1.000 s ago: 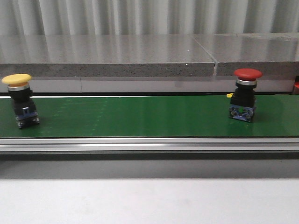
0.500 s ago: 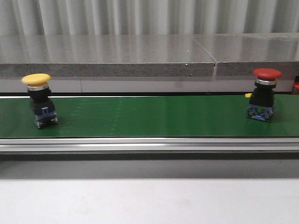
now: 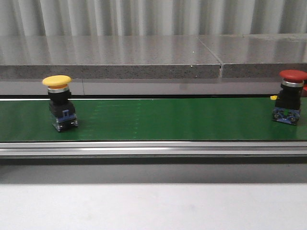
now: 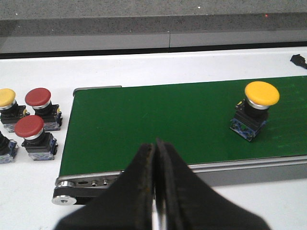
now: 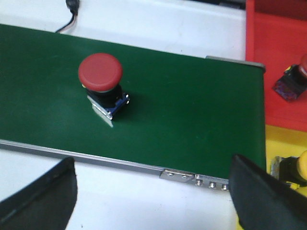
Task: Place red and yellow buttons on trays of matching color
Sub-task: 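Grasp the red button at the belt's end with the right gripper, then carry the red button over the red tray and release it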
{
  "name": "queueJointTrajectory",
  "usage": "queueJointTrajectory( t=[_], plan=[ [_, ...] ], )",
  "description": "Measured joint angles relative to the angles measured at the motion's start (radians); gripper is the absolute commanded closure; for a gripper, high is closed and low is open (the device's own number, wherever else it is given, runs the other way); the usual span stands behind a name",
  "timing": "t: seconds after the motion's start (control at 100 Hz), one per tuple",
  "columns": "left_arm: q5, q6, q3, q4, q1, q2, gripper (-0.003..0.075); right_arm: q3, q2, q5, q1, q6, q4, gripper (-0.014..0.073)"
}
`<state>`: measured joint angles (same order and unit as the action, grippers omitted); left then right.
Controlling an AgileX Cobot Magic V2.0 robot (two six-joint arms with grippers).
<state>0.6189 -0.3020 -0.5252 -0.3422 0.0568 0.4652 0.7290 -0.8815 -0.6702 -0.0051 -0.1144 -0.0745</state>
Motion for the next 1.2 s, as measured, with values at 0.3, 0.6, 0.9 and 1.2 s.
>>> queueJointTrajectory(
  t=[0.3,0.6,0.9,1.2],
  plan=[
    [0.000,0.000,0.000,0.000,0.000,0.000,0.0740,0.125,-0.318,-0.013,0.001,0.000,-0.007,-0.0038],
    [0.000,0.000,0.000,0.000,0.000,0.000,0.0740,0.235,-0.527,0.012,0.001,0.000,-0.015,-0.0030],
    [0.000,0.000,0.000,0.000,0.000,0.000,0.0740,0.313,-0.624,-0.013,0.001,0.000,-0.016,0.0489],
    [0.000,0.000,0.000,0.000,0.000,0.000,0.0740,0.484,-0.632,-0.094,-0.035,0.000,0.009,0.0498]
  ],
)
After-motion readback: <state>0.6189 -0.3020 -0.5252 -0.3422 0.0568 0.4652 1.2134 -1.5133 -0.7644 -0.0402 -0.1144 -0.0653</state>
